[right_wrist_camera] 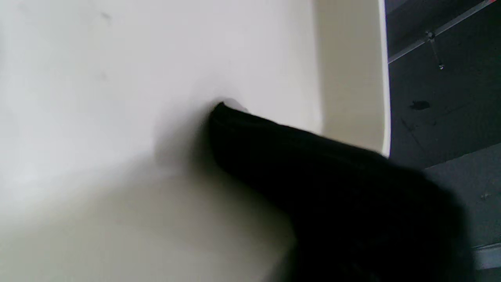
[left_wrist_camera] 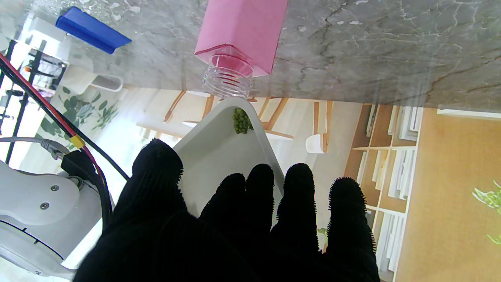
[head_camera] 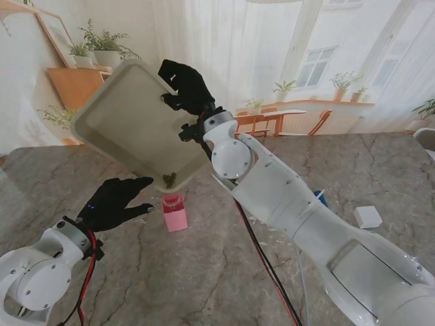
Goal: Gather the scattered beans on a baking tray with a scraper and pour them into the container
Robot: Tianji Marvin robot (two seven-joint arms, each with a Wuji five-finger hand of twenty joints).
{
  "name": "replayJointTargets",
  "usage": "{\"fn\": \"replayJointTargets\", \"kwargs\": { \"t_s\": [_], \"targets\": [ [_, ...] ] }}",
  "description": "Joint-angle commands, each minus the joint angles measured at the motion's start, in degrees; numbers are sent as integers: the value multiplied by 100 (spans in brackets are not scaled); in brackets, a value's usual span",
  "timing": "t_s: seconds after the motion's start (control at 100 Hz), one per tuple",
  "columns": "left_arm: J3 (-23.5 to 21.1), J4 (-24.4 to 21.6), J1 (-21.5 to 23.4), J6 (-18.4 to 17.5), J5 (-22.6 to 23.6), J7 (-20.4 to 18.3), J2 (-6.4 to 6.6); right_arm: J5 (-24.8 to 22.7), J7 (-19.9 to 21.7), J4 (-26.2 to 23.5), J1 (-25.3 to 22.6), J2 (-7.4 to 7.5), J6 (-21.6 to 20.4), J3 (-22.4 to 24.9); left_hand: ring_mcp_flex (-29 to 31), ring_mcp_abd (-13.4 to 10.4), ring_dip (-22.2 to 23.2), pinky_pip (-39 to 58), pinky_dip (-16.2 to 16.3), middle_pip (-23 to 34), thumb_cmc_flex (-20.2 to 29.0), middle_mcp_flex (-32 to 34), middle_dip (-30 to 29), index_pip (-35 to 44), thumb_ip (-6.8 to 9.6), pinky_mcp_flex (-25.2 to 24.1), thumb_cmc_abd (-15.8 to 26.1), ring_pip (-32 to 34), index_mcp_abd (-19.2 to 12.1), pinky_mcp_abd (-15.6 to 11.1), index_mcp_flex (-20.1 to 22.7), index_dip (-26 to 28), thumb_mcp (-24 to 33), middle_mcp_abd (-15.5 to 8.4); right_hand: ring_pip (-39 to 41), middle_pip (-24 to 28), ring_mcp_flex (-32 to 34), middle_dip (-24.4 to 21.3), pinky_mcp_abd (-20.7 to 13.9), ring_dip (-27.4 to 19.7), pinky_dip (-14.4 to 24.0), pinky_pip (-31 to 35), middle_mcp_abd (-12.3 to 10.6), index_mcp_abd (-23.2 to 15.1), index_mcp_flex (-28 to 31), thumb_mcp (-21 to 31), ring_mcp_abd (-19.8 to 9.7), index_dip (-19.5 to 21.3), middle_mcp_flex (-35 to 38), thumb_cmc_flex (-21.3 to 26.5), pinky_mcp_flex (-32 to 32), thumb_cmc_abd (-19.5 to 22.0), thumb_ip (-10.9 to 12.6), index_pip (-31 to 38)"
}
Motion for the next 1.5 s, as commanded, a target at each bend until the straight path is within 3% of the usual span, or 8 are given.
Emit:
{"fn": "replayJointTargets", "kwargs": {
  "t_s": [0.0, 0.44, 1.13, 1.49],
  "targets": [
    [12, -14, 42, 17, 9, 20, -22, -29, 19, -123, 23, -5, -74, 16, 70, 29, -33, -86, 169, -33, 91, 39, 71, 5, 12, 13, 250, 58, -42, 136, 78, -8, -70, -135, 434, 544, 243, 310, -406, 218, 223, 901, -935, -120, 16, 892, -424, 167, 312, 912, 450, 106, 205, 198],
    [-5, -46, 166, 2, 64, 139, -38, -241, -16, -404, -139, 102, -82, 50, 75, 36, -33, -83, 174, -33, 89, 44, 71, 6, 12, 19, 245, 58, -44, 138, 82, -8, -69, -133, 433, 537, 250, 311, -404, 218, 222, 909, -933, -117, 24, 906, -419, 163, 321, 908, 471, 91, 203, 201],
    [-46, -119, 341, 40, 141, 251, -55, -446, -170, -741, -344, 153, -172, 62, 80, 34, -30, -87, 179, -31, 93, 48, 72, 7, 12, 21, 247, 61, -41, 139, 86, -9, -68, -127, 452, 522, 308, 301, -435, 222, 240, 951, -917, -104, 37, 950, -408, 155, 357, 898, 537, 41, 220, 202],
    [-37, -121, 343, 48, 116, 233, -54, -812, -240, -867, -410, 243, -187, 70, 81, 36, -30, -81, 177, -33, 95, 46, 72, 6, 11, 32, 239, 62, -40, 107, 85, -10, -72, -131, 478, 498, 312, 295, -428, 240, 242, 990, -895, -100, 23, 981, -381, 145, 365, 885, 552, 16, 214, 198]
  ]
}}
